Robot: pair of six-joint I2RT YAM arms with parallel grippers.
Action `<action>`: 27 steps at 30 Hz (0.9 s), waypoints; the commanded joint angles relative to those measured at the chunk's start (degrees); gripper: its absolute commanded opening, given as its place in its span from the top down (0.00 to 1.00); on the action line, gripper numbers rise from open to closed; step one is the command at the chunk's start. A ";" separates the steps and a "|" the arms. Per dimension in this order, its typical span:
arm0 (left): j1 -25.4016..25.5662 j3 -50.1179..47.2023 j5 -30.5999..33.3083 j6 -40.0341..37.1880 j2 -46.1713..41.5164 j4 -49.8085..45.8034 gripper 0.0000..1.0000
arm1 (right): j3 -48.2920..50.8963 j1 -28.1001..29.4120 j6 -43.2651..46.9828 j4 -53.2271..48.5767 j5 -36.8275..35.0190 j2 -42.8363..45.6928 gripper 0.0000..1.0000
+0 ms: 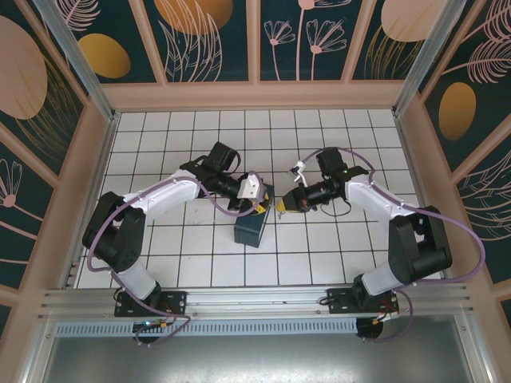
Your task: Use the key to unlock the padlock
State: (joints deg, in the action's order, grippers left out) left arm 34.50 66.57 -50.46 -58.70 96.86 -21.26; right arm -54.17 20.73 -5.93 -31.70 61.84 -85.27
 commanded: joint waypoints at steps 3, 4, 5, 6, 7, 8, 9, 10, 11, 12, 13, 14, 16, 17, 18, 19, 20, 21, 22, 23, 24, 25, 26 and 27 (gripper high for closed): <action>0.12 1.46 -0.32 0.34 0.97 -2.52 0.67 | 0.93 0.20 -2.77 4.84 0.05 2.24 1.00; 0.13 1.46 -0.41 0.34 1.00 -2.48 0.67 | 1.01 0.36 -3.03 5.30 0.22 2.30 1.00; 0.13 1.53 -0.42 0.40 1.01 -2.39 0.67 | 1.02 0.45 -3.25 5.62 0.27 2.15 1.00; 0.10 1.57 -0.39 0.59 1.01 -2.30 0.67 | 1.05 0.61 -3.29 5.85 0.45 2.04 1.00; 0.08 1.64 -0.28 0.73 1.05 -2.36 0.67 | 1.05 0.82 -3.22 6.14 0.80 2.16 1.00; 0.12 1.64 -0.22 0.94 1.03 -2.36 0.67 | 1.22 0.90 -3.09 6.22 0.89 2.44 1.00; 0.11 1.64 -0.10 1.08 2.43 -2.42 0.67 | 1.32 0.81 -2.81 5.65 0.30 2.72 1.00; 0.06 1.51 0.20 1.13 2.48 -2.55 0.67 | 1.59 0.45 -2.10 4.49 -0.33 2.99 1.00; 0.08 1.23 0.31 1.19 2.46 -2.56 0.67 | 2.01 0.00 -1.64 3.74 -0.74 3.16 1.00; 0.06 1.11 0.42 1.22 2.48 -2.56 0.67 | 2.42 -0.46 -1.77 3.69 -1.29 3.26 1.00; 0.08 1.09 0.56 1.11 2.46 -2.72 0.67 | 2.95 -0.82 -2.22 4.41 -1.15 3.51 1.00; 0.06 1.24 0.47 1.06 2.54 -3.08 0.67 | 3.11 -0.82 -2.66 5.28 -0.69 3.71 1.00; 0.07 1.44 0.36 1.12 2.46 -3.19 0.67 | 2.91 -0.79 -3.93 7.18 0.33 3.50 1.00; 0.12 1.54 0.19 1.13 2.38 -3.14 0.67 | 2.59 -0.61 -4.09 7.69 0.46 3.14 1.00; 0.09 1.72 0.18 1.19 2.39 -3.07 0.67 | 2.16 -0.35 -3.92 7.72 0.51 2.66 1.00; 0.11 1.85 0.05 1.30 2.45 -3.09 0.66 | 1.73 -0.10 -3.71 7.72 0.72 2.08 1.00; 0.13 1.99 0.01 1.39 2.54 -3.12 0.67 | 1.54 0.23 -3.68 7.89 0.88 1.54 1.00; 0.06 2.15 0.01 1.35 2.63 -3.21 0.66 | 1.40 0.48 -3.65 7.97 0.99 1.27 1.00; 0.13 2.32 -0.01 1.35 2.86 -3.34 0.67 | 1.26 0.71 -3.57 7.83 0.92 1.00 1.00; 0.12 2.33 0.09 1.39 2.85 -3.36 0.67 | 1.22 0.81 -3.18 7.34 0.82 1.02 1.00; 0.13 2.34 0.16 1.39 2.90 -3.52 0.67 | 1.35 0.83 -2.96 7.04 0.61 1.14 1.00; 0.11 2.26 0.15 1.39 3.06 -3.57 0.66 | 1.67 0.73 -2.77 6.74 0.34 1.46 1.00; 0.13 2.17 0.18 1.39 3.14 -3.57 0.66 | 1.92 0.55 -2.40 6.14 0.29 1.76 1.00; 0.06 2.04 0.13 1.47 3.07 -3.56 0.67 | 2.04 0.41 -2.22 5.73 0.21 1.93 1.00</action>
State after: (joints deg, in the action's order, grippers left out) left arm 34.39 68.16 -50.09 -57.34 98.21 -22.76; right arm -51.72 20.62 -9.30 -26.79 61.30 -83.53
